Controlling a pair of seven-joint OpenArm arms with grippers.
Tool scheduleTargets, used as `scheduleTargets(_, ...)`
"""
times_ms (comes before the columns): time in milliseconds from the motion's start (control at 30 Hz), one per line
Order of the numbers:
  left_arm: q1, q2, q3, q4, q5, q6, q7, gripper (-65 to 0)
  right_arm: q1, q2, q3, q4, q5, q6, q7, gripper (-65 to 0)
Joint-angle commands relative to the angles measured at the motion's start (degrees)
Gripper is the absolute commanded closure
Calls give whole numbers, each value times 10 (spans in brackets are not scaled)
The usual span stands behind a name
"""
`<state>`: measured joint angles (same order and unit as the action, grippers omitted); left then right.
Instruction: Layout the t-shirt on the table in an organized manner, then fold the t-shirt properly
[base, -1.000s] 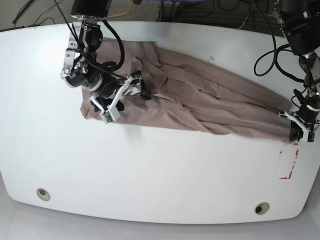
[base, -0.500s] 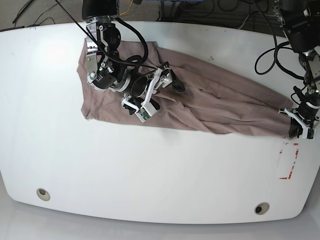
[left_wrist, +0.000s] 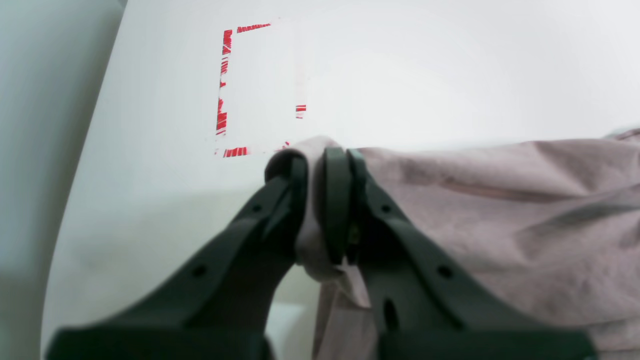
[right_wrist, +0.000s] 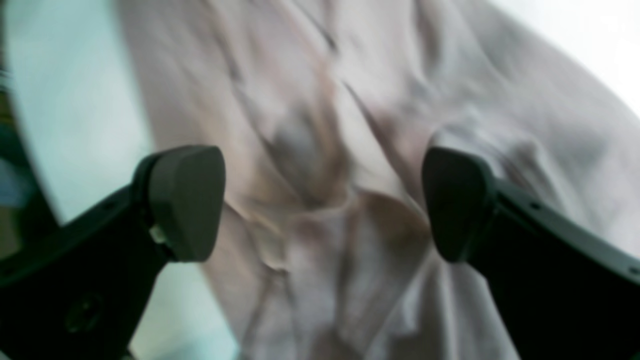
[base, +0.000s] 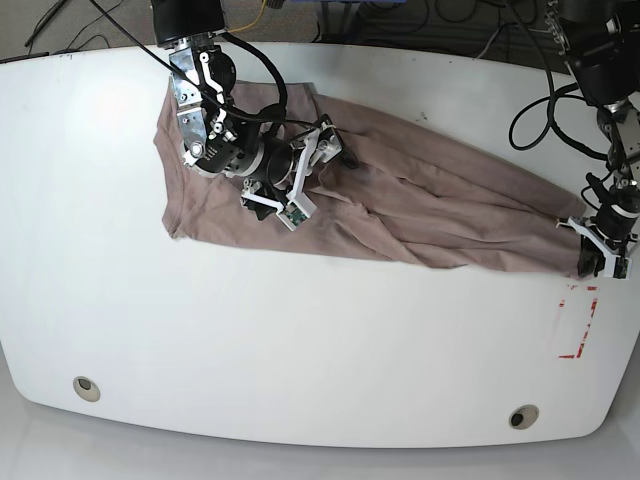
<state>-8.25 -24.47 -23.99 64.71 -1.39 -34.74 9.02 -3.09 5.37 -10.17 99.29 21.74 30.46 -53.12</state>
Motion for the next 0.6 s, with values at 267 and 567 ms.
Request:
scheduleTargets(267, -10, -13, -2, 9, -10, 1, -16, 0, 10, -4, 4, 10, -35, 4, 16, -343)
scheduleTargets(567, -10, -13, -2, 9, -10, 1, -16, 0, 10, -9, 3, 9, -75, 4, 16, -241)
